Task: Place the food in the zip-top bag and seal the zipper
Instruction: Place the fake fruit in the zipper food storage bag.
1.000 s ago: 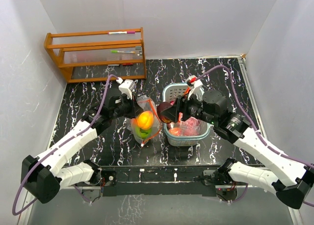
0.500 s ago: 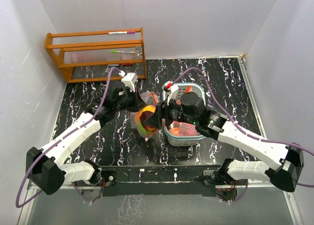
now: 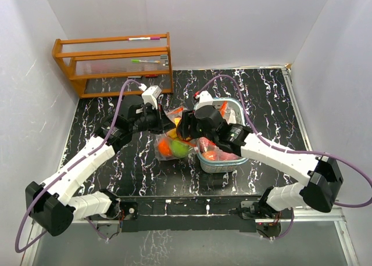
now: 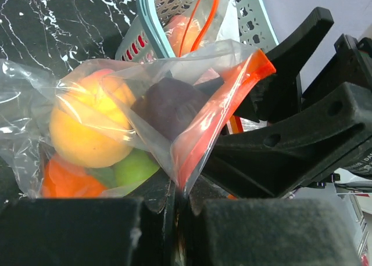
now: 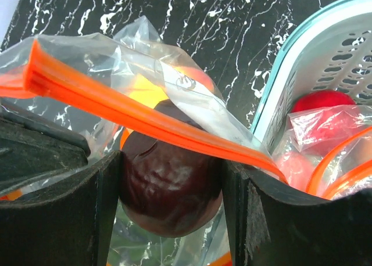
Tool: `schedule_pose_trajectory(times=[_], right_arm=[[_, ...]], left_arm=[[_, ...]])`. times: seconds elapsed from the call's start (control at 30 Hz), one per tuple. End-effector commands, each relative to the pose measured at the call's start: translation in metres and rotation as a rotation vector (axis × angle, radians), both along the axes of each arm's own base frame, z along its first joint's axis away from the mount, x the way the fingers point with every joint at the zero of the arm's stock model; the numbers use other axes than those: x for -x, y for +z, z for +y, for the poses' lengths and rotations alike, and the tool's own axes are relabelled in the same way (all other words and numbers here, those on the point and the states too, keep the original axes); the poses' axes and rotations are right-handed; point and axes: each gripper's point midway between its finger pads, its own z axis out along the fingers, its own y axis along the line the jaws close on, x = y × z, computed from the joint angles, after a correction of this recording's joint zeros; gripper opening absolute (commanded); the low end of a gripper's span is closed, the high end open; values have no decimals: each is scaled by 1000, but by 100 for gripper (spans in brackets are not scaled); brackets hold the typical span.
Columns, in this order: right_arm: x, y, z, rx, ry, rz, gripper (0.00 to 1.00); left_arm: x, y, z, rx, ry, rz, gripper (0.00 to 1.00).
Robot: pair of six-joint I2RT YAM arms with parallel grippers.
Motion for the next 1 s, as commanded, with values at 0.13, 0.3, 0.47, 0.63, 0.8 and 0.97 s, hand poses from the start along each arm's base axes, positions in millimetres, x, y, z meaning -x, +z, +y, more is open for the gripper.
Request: schedule_pose_trajectory(times=[0.13,0.3,0.47,0.63,0.8,0.97], right_arm=[[-5,66,22,-149,54,-100,77],[8,92,18,-205,99,-126,86],[24,103,6,-220,120,-130,85],[24,92,-23,-172,21,-125,82],[27,56,-34,-85,-13,-53,81],[32,34,-24,-69,35,-6,75]], left_arm=[[2,11,-3,37,-14,-26,0],[-15,-2,5,-27,60,-46,0],[-22,-6,6,-42,84,-48,0],[-23,-1,5,-35,82,-56,0],[-22,11,7,-23,86,-82,0],[-20,16,6,-13,78,-86,0]])
